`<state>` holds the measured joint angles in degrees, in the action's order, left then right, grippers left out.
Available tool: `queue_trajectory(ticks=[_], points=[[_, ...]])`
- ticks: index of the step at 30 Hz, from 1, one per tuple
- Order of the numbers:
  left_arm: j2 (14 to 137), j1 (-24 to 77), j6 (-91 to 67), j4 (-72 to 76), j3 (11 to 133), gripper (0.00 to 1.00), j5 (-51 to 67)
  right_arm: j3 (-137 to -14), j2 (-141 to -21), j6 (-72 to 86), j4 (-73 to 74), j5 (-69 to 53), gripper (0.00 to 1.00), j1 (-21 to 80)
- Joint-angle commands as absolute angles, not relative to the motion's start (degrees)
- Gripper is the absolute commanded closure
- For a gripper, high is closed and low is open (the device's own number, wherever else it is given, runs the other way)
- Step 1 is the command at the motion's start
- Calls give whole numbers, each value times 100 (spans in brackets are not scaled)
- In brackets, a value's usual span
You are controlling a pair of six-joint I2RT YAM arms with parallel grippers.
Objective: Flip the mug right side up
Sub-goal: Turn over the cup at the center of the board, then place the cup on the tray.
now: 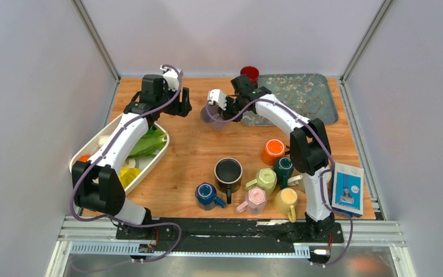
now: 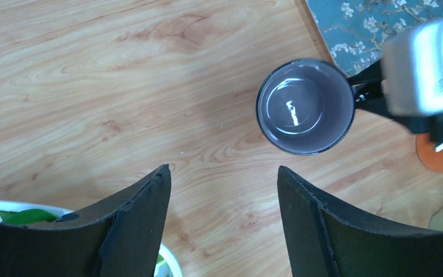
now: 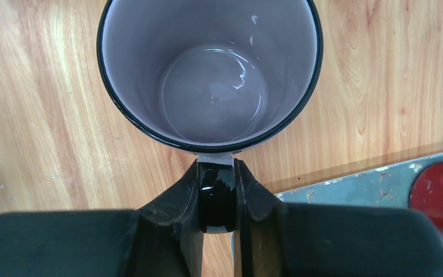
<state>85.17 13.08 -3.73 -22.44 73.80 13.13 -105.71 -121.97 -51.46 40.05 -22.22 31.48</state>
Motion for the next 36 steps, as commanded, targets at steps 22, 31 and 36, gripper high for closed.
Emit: queue_trajectory(ticks=[22,31,36], points=[[8684,1310,509,-1989,7795,28,879,-11052,-11691,-1424,989,-2929,100,468],[8669,1307,501,-2300,7931,30,896,-11342,-12267,-998,552,-2096,100,425],[8616,1308,499,-2355,7889,30,987,-11497,-12599,-1062,473,-2142,100,385]])
